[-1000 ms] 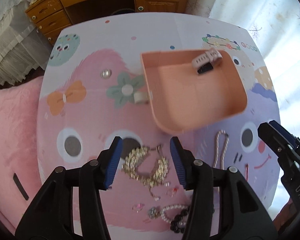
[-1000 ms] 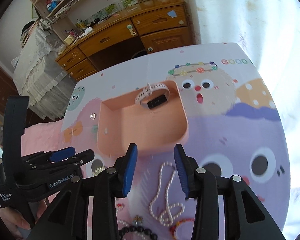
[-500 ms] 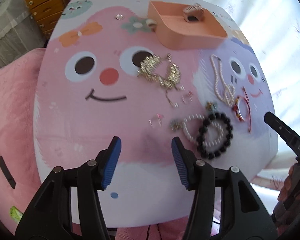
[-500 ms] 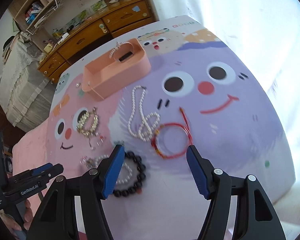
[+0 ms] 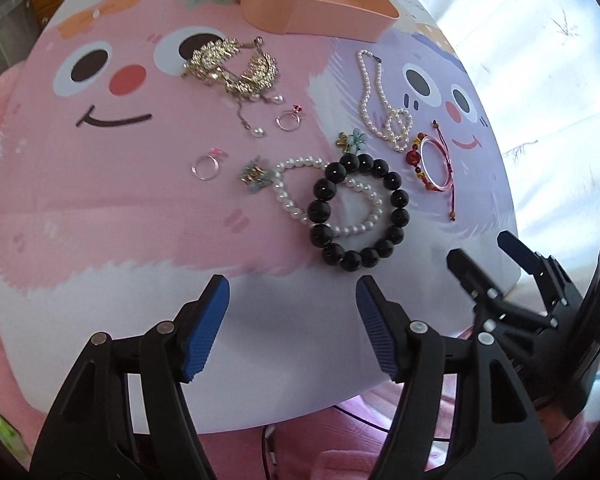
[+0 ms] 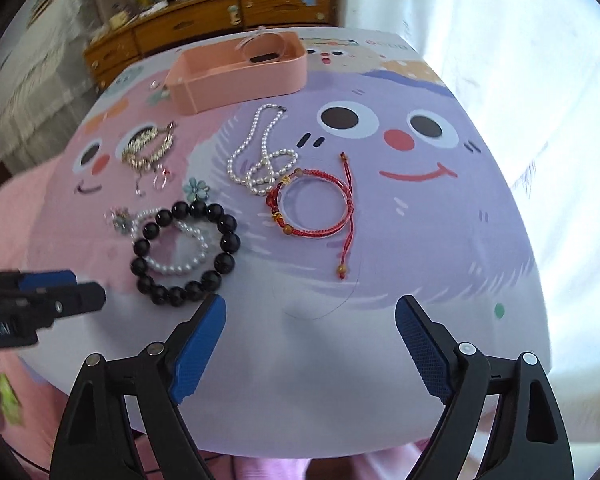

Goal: Organize jewelry

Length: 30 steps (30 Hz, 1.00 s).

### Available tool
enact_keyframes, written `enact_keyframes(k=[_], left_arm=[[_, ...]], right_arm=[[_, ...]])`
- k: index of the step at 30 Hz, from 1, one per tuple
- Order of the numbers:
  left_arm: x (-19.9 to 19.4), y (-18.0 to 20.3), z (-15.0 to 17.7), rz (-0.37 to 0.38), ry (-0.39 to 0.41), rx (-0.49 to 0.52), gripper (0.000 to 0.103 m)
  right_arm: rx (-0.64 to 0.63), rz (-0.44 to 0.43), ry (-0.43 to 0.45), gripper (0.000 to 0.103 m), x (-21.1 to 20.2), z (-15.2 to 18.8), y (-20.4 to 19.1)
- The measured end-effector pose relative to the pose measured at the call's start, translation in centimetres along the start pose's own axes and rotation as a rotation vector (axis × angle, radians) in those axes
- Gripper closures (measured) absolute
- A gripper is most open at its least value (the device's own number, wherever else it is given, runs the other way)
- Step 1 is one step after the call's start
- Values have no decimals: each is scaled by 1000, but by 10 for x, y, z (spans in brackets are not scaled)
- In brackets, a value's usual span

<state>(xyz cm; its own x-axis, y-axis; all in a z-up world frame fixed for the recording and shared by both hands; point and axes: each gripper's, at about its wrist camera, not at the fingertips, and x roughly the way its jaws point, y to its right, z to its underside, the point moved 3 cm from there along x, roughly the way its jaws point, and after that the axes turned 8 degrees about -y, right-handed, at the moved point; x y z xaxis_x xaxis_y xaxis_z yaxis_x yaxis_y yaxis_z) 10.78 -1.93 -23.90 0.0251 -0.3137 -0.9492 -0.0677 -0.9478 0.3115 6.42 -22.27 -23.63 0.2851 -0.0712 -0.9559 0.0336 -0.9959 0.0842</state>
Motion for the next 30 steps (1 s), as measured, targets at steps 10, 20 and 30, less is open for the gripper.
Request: enact_keyframes(k=[10,20,30], left_arm=[[24,19,-13,-48,7,-204,40],[36,22,-16,-93,65,-369,56],[40,33,-12,-124,111,-413,88]], right_arm=[[-327,-8,67,12,30,-29,3],[-422,-153,53,12,58,-61,20],[-507,-223,61,12,76,-68,13]])
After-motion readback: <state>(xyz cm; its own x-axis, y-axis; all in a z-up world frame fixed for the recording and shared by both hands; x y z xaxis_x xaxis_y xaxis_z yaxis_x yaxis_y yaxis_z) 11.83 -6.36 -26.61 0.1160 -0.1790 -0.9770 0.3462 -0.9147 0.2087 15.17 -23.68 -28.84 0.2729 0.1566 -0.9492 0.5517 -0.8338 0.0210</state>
